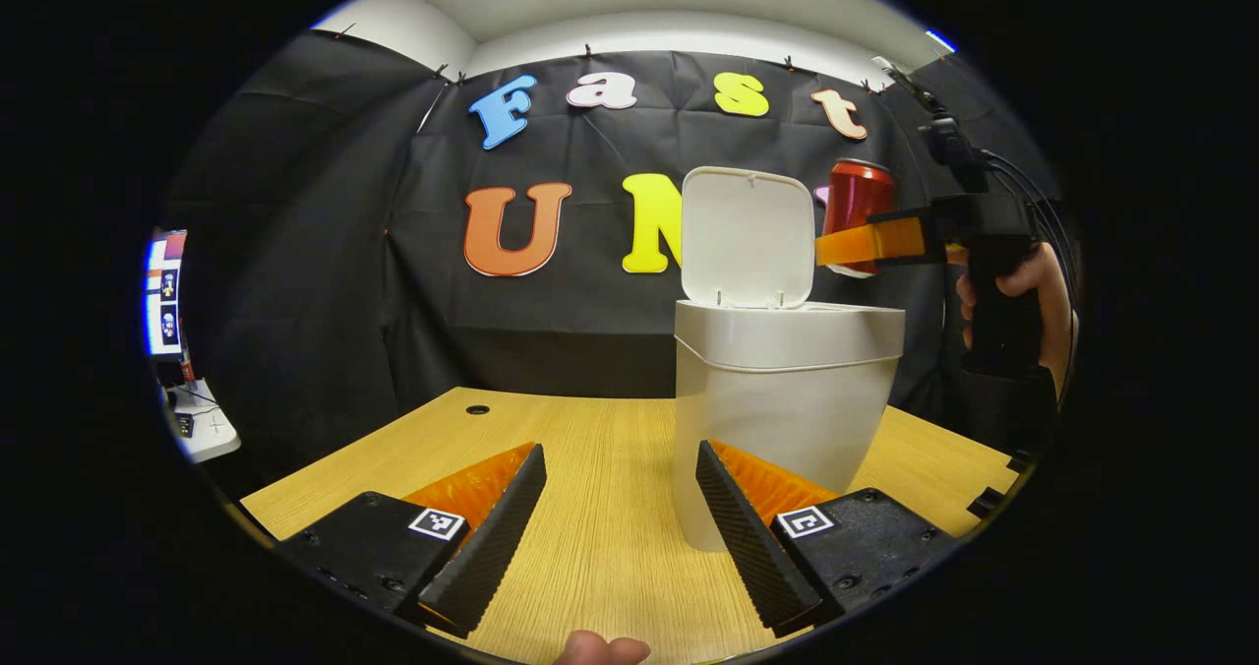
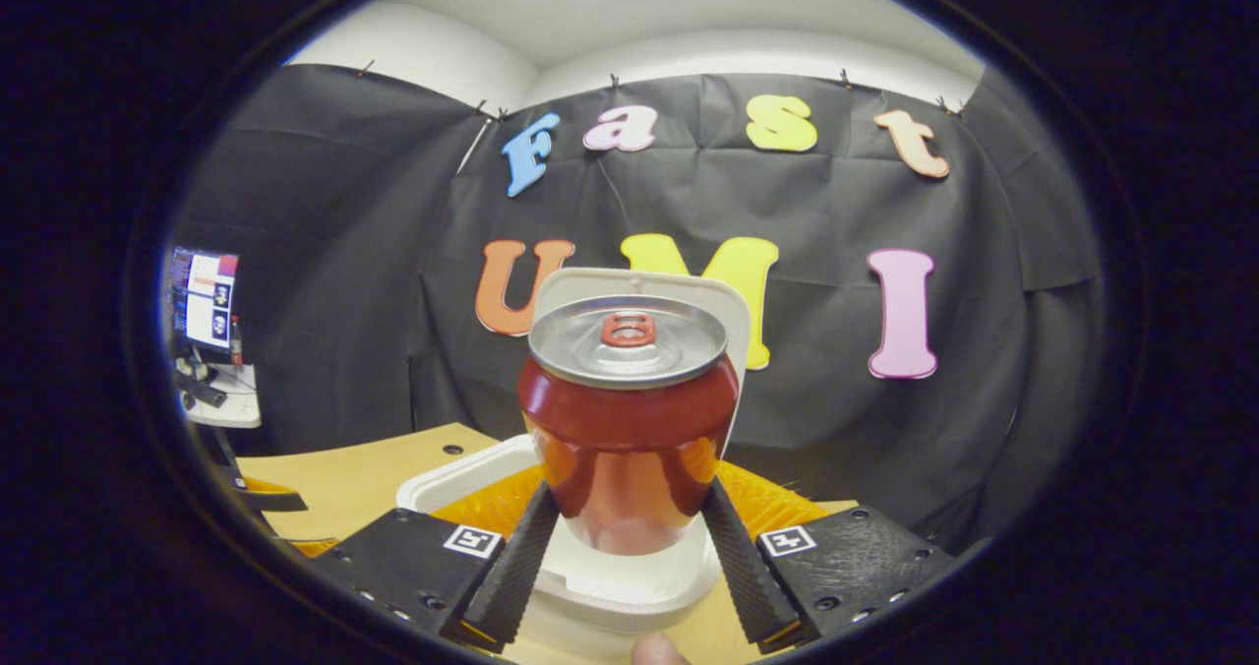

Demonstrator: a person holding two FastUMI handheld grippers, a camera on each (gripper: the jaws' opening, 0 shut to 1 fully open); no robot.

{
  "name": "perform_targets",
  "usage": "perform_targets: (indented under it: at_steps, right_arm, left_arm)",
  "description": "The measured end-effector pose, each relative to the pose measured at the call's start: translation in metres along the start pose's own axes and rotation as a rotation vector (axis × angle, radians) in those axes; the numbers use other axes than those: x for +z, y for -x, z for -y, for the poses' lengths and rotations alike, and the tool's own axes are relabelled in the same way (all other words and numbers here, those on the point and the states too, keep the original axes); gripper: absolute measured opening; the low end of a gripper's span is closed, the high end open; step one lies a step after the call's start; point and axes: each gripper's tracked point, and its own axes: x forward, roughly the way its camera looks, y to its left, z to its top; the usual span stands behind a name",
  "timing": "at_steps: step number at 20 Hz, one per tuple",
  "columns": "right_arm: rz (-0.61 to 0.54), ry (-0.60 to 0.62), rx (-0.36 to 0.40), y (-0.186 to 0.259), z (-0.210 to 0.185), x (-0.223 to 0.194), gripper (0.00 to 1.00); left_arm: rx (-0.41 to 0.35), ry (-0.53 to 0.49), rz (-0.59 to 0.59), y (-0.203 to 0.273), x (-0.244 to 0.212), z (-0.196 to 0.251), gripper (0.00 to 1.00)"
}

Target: Press the lid of the desktop garbage bin to open it, pick up the crumpled paper on the desktop and throw it into the bin, then pick up the pop can on the desktop and drop it into the bin, and finally close the garbage bin lid.

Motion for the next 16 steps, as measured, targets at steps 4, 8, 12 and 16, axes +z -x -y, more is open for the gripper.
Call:
perform_targets:
  at_steps: [4,8,12,16]
  right_arm:
    - [-0.038,0.013,-0.01,-0.012,-0.002,-0.007,0.8]
    - [-0.042,0.04,-0.029,-0.019,-0.001,-0.007,0.81]
    - [0.016,0.026,-0.046,-0.007,-0.001,0.014,0.93]
    - [0.113,-0.002,-0.081,0.009,-0.001,0.057,0.95]
  left_arm:
    - [-0.005,0.006,-0.008,0.001,-0.004,0.0,0.99]
    - [0.007,0.016,-0.008,0.0,-0.004,-0.008,0.99]
    - [0.009,0.015,-0.005,0.002,-0.001,-0.009,0.99]
    - [0.014,0.02,0.024,0.006,0.01,-0.012,0.99]
